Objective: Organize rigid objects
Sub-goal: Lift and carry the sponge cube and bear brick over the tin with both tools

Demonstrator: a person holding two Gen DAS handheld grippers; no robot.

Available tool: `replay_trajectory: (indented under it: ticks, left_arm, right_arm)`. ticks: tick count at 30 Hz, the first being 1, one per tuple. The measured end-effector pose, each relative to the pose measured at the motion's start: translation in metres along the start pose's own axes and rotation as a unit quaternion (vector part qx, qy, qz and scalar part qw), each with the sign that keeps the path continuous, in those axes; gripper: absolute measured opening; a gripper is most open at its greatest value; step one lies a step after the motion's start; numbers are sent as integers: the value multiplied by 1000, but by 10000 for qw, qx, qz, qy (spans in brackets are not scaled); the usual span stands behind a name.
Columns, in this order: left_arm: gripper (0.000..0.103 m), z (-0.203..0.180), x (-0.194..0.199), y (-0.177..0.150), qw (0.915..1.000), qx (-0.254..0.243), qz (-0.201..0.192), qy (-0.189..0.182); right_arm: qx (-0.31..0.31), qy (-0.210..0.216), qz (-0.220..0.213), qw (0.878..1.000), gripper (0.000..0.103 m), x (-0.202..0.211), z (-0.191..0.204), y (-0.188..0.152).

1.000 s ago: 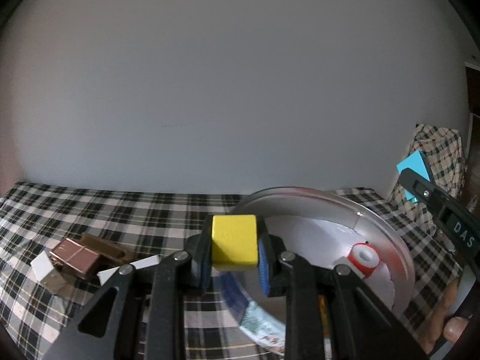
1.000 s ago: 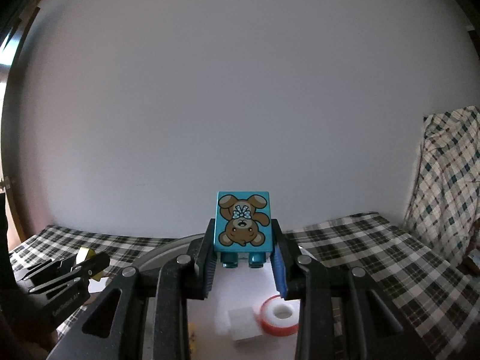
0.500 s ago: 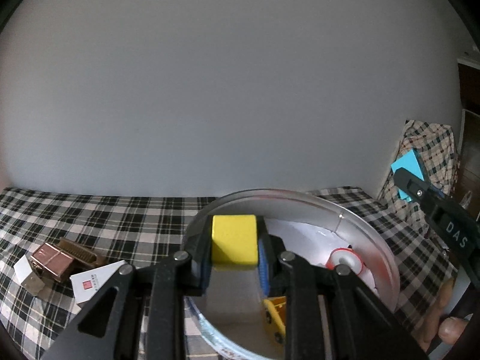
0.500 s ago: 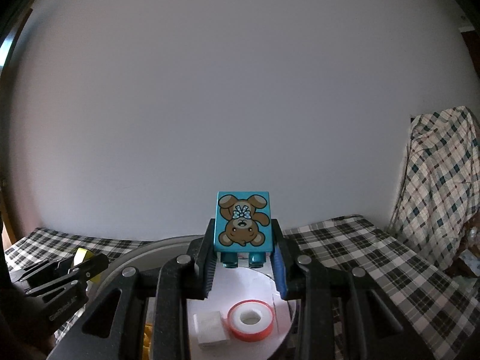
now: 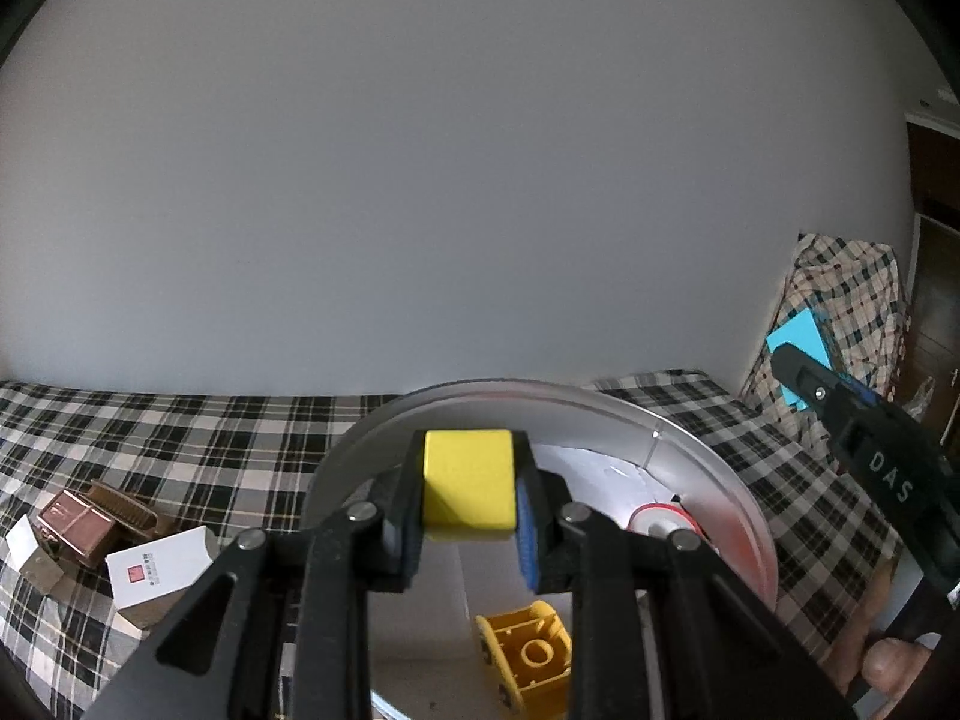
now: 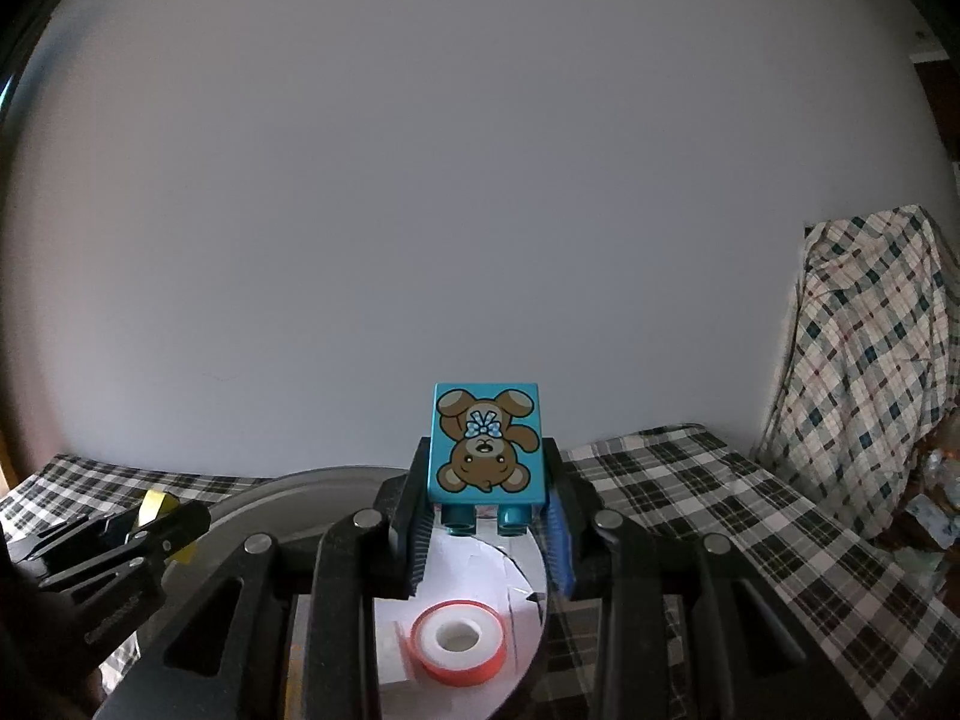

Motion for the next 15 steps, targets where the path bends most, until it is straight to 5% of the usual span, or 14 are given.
replay_trajectory:
  ticks: [9,15]
  left_arm:
    - [23,-3,-10,3,9999,-1,114,65]
    - [23,-6,-32,1,9980,48,609,187]
  right_arm:
    - [110,-151,89,9998,34,-12,-4,-2]
    - [152,-116,381,9991,34,-32,1,-8]
Point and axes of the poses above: each gripper's, at about its wrist camera, not at the fingertips, and x roughly against the way its jaws point, z to its left, y to its top, the point moved 7 cm from there along -x, roughly the way its jaws point, and after that the axes turned 13 degrees about -y, right-handed, at the moved point
